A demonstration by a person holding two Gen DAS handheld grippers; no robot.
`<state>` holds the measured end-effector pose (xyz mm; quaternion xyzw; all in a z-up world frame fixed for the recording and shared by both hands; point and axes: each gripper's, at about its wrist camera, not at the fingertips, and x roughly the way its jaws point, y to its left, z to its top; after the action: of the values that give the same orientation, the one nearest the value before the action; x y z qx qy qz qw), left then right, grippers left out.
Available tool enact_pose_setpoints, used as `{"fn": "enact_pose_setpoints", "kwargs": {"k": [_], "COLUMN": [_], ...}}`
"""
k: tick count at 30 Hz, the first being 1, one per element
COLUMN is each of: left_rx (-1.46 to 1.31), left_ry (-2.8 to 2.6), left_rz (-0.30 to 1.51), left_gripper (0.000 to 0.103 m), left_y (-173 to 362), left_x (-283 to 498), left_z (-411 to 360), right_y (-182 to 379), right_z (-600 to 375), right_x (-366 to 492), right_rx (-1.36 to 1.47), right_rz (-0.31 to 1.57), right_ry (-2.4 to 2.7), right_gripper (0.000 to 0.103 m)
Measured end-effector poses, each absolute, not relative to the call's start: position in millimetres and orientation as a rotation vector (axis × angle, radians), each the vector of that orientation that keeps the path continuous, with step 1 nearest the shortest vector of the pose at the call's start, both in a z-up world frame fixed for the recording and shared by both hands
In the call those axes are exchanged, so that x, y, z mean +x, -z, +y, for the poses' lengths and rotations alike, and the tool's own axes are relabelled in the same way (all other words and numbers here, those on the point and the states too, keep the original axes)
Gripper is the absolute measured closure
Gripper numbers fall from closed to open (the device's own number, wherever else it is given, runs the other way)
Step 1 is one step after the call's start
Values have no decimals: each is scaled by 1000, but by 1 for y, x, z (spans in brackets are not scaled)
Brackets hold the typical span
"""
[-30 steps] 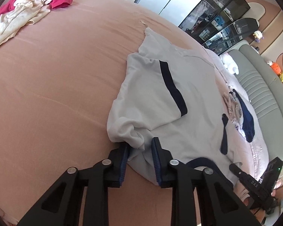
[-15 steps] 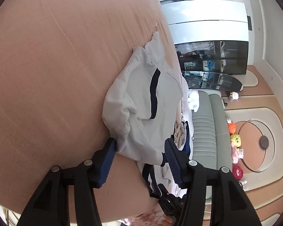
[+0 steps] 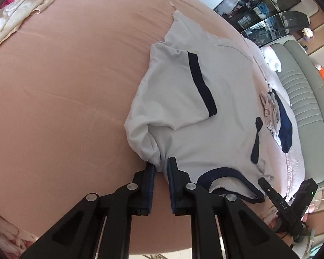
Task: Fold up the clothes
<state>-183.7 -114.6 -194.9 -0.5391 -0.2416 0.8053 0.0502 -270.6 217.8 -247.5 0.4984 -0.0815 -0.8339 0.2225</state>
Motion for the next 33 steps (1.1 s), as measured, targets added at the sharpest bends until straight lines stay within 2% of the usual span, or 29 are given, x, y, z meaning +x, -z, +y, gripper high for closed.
{"fn": "enact_pose_setpoints", "kwargs": {"k": [1, 2, 6, 9, 14, 18, 21, 23, 24, 25, 26, 27, 28, 29, 30, 33], "left_rx": [-1653, -1641, -1580, -1534, -1511, -1520, -1503, -1498, -1477, -1456, -1439, -1424, -1438, -1448, -1440, -1401], "left_ry": [-2460, -2455, -2290, -2283, -2155, -2210, -2321, -2337, -2333, -2330, -2336, -2345, -2390, -2428, -2439, -2458], "left_rz": [-726, -762, -1059, -1152, -1302, -1282, -1262, -1271, -1288, -1302, -1283, -1254, -1147, -1048, -1027, -1009], "left_gripper": [91, 91, 90, 89, 87, 86, 85, 81, 74, 62, 56, 55, 65, 82, 95, 95], "left_y": [194, 193, 214, 218, 226, 223, 221, 224, 224, 225, 223, 220, 214, 209, 206, 199], "left_x": [-183, -181, -176, -172, -173, -168, -169, -174, -175, -176, -177, -178, -179, -179, -177, -170], "left_z": [-115, -116, -124, -122, -124, -125, -125, -122, -122, -121, -117, -114, -107, -102, -101, -102], "right_y": [250, 252, 256, 264, 270, 273, 272, 268, 266, 264, 262, 261, 259, 258, 257, 253], "right_z": [218, 219, 226, 235, 233, 230, 228, 222, 219, 216, 213, 211, 212, 213, 216, 224], "right_x": [-270, -270, -272, -274, -274, -275, -274, -273, -271, -270, -268, -267, -267, -267, -268, -271], "right_rx": [1387, 1397, 1418, 1428, 1439, 1446, 1428, 1403, 1391, 1379, 1367, 1356, 1353, 1351, 1352, 1352], "right_rz": [-255, -284, -422, -598, -664, -684, -630, -556, -515, -475, -434, -400, -393, -393, -419, -498], "right_ry": [2289, 2275, 2216, 2131, 2085, 2072, 2124, 2175, 2195, 2215, 2235, 2250, 2249, 2246, 2236, 2208], "right_gripper": [92, 92, 88, 84, 84, 84, 84, 84, 84, 84, 84, 84, 85, 91, 98, 100]}}
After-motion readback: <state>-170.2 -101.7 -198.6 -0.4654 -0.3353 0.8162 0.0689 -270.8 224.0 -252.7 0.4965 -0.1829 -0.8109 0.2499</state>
